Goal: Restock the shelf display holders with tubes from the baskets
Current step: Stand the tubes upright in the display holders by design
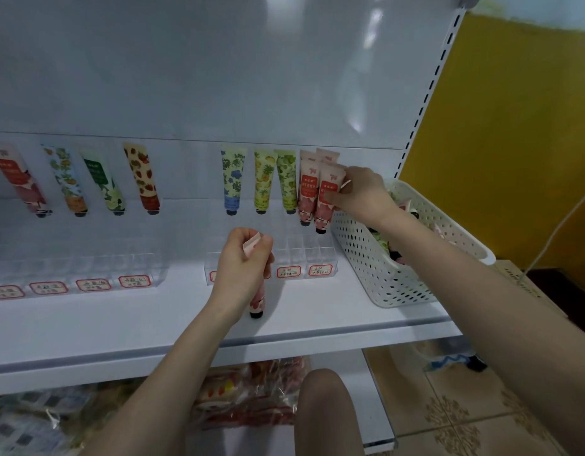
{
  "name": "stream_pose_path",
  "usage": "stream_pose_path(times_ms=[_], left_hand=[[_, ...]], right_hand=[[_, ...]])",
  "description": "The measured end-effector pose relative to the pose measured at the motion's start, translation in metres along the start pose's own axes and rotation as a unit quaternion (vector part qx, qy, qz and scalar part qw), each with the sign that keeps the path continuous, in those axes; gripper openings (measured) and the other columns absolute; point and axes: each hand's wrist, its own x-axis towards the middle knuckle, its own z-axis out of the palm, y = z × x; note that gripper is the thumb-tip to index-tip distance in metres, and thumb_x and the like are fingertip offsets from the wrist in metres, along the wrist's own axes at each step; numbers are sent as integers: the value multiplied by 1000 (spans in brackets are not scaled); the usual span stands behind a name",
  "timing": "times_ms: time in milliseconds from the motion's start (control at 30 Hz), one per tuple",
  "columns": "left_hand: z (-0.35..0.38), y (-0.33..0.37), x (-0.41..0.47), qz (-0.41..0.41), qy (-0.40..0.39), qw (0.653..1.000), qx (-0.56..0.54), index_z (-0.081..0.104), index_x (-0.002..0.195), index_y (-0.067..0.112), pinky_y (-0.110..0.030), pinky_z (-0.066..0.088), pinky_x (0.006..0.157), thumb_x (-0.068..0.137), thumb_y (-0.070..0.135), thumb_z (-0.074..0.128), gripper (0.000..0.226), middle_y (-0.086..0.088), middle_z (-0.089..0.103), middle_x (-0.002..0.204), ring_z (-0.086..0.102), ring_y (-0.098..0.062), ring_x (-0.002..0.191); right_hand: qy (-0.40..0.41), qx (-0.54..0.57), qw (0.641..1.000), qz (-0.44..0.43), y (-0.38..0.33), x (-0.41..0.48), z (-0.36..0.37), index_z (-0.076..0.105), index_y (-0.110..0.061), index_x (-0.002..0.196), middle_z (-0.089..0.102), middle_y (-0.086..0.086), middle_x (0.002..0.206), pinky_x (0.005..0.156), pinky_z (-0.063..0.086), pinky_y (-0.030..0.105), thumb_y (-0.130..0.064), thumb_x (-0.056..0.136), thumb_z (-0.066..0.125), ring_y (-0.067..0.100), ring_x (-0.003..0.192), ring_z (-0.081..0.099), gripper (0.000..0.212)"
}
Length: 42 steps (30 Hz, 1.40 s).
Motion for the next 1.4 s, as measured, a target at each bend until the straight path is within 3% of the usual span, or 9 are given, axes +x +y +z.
stream_pose_path(times_ms=[167, 300, 400, 533, 600, 733, 933, 1167, 1400], left_hand=[[0, 1, 0, 3, 2, 1000, -5, 46, 90, 21, -10, 43, 47, 95, 20, 48, 6, -2, 54, 69, 49, -9, 58], [1, 2, -1, 6, 2, 1000, -10, 46, 84, 23, -12, 41, 46, 95, 19, 49, 12, -1, 54, 66, 48, -10, 57], [-1, 2, -1, 11, -2, 1000, -11, 46, 83, 23, -11, 41, 46, 95, 18, 49, 13, -1, 54, 66, 48, -8, 56], [-6, 1, 0, 14, -11, 1000, -11, 45, 84, 23, -11, 41, 47, 95, 19, 49, 12, -1, 53, 66, 48, -3, 51], [-8, -1, 1, 13, -9, 1000, -11, 45, 84, 22, -10, 41, 47, 95, 20, 49, 12, -2, 53, 67, 48, -4, 52], [-9, -1, 1, 12, -6, 1000, -8, 46, 84, 22, -12, 42, 48, 95, 21, 50, 12, -1, 54, 67, 49, -7, 56], [-9, 1, 1, 17, -4, 1000, -12, 46, 83, 22, -9, 41, 48, 95, 20, 50, 13, 1, 54, 66, 48, -2, 53], [-7, 2, 2, 21, -3, 1000, -14, 46, 84, 21, -9, 41, 47, 94, 19, 50, 11, 0, 54, 67, 50, 3, 49], [-8, -2, 4, 6, -1, 1000, -26, 46, 85, 23, -14, 44, 50, 95, 22, 50, 11, -1, 55, 70, 50, -10, 60]], right_hand=[[1, 64, 996, 60, 0, -3, 9, 64, 5, 89, 69, 20, 89, 79, 55, 43, -13, 87, 56, 30, 82, 67, 20], [44, 53, 994, 85, -5, -8, 24, 52, 2, 101, 64, 17, 101, 64, 44, 29, -18, 92, 50, 27, 84, 59, 22], [69, 76, 988, 113, -6, -12, 34, 47, 6, 112, 61, 19, 107, 63, 38, 25, -19, 95, 47, 31, 97, 59, 30], [68, 133, 979, 139, -6, -19, 41, 41, -1, 99, 57, 26, 111, 39, 33, 9, -10, 97, 41, 38, 102, 55, 9], [66, 144, 977, 146, -6, -20, 41, 37, -4, 95, 55, 29, 111, 36, 31, 9, -7, 98, 37, 40, 101, 53, 3], [59, 96, 986, 121, -3, -15, 45, 45, 1, 111, 52, 9, 92, 51, 33, 25, -10, 97, 42, 22, 80, 50, 18], [56, 130, 983, 117, -1, -15, 46, 44, 1, 114, 52, 5, 91, 67, 40, 29, -20, 97, 46, 19, 79, 50, 27], [79, 147, 983, 78, 4, -21, 51, 46, -1, 114, 51, -6, 81, 66, 36, 24, -18, 94, 52, 4, 65, 48, 27], [105, 157, 981, 43, 8, -26, 56, 49, -4, 107, 57, 3, 91, 67, 39, 27, -7, 92, 52, 19, 79, 53, 16]])
